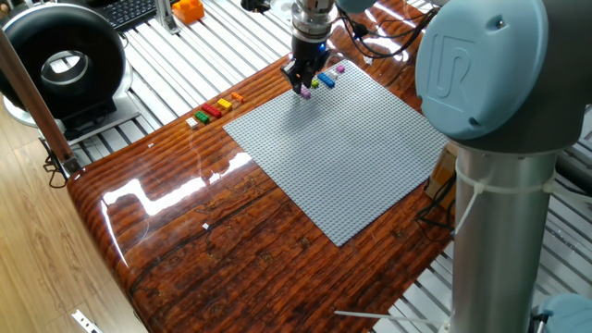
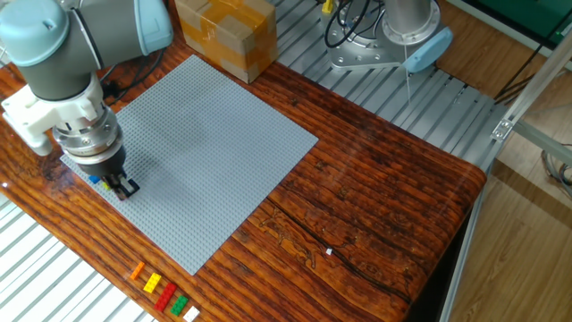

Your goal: Build with small Lego blocks

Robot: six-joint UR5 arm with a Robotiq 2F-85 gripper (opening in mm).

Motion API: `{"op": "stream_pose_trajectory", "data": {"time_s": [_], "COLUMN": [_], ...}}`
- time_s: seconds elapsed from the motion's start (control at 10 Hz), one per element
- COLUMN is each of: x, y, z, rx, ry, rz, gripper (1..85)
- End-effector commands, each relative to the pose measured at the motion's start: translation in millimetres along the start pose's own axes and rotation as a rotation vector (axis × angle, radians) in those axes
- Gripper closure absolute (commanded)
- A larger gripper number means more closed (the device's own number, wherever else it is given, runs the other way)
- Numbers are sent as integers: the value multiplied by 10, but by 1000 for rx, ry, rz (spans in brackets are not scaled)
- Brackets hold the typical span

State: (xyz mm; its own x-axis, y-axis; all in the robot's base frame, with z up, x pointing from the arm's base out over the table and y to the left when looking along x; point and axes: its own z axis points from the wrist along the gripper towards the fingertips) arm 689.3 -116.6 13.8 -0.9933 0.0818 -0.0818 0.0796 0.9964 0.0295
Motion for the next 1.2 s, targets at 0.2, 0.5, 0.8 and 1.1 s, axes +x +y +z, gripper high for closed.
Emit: {"op": "stream_pose_trajectory", "data": {"time_s": [0.2,0.5,0.8,1.1], "x": [57,53,103,111], "y": [-29,-32,-110,-114], "z": [63,65,1,-31], "rx": [-31,-31,-5,9], "ry": [-6,-9,13,27], "rz": [18,12,17,40], "gripper": [847,847,847,847]}}
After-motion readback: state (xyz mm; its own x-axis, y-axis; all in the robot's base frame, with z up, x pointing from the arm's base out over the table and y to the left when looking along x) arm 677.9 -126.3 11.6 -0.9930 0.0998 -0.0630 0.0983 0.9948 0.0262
